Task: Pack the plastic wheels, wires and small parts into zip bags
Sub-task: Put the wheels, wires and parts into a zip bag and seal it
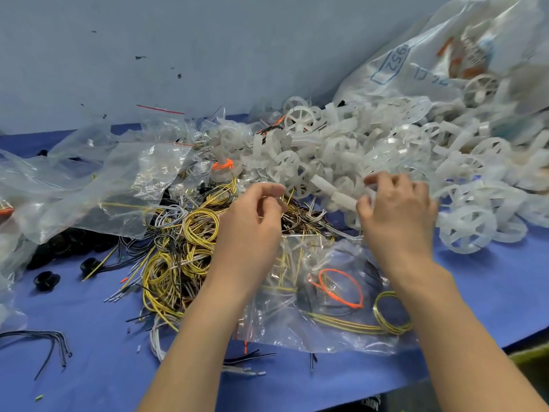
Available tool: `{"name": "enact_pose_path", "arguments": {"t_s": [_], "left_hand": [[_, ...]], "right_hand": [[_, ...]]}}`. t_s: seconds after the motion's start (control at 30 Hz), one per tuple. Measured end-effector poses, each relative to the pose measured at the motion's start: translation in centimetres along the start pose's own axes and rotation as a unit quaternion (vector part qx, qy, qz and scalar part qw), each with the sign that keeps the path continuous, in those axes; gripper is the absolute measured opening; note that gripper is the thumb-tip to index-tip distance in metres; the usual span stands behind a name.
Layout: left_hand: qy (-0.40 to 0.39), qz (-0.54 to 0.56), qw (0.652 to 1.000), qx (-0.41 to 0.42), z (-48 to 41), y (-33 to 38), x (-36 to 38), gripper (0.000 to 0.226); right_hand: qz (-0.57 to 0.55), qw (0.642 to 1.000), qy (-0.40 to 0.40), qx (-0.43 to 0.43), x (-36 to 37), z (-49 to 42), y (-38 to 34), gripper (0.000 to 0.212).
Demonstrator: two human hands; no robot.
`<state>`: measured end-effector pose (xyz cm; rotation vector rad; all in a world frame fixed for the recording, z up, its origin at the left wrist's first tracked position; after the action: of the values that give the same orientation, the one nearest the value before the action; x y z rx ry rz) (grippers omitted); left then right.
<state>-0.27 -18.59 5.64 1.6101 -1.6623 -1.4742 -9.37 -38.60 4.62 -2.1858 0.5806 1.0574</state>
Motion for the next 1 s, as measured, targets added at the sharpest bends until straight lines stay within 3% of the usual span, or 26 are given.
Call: {"name": "enact_pose_path", "arguments": {"t_s": [0.1,0.27,0.4,0.67,0.83,1.0], "left_hand": [[0.007,0.023,1.000,-0.010,0.0,-0.2,-0.1,0.023],[0.009,0.027,1.000,-0.013,0.1,-0.4,-0.5,0.024],[0.000,0.025,1.000,-0.014,0.4,-0.9,-1.0,0.024],[0.007,0.015,1.000,-0.003,1.0,-1.6,-3.1,0.026],[0.008,0.032,0.999,0.015,1.4,-1.1,-3.6,0.020],[-0.044,0.123,0.991,0.001,1.9,-0.6,-2.6,0.015]], "right_hand": [[0.041,0.999,0.001,0.014,-0.1,-0.4,0.5,0.035],[0.128,0.988,-0.085,0.012,1.5,-0.1,0.2,0.039],[0.137,0.985,-0.097,0.033,1.8,0.1,0.7,0.041],[-0.113,0.993,0.028,-0.001,-0.9,-0.3,-0.4,0.032],[-0.363,0.932,0.013,-0.013,-2.8,0.1,-2.1,0.021],[-0.462,0.886,-0.028,-0.014,-3.2,1.9,-5.0,0.019]]}}
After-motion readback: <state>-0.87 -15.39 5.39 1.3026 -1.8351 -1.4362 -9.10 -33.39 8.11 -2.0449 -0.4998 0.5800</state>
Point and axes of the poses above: each hand's wrist, its own z-axis away from the middle knuckle, its own x-axis out of the palm, y = z × x, the point moved 7 cm from there along -z, towards the middle knuckle, and after that the axes turned 2 degrees about x, right-handed, at the moved point
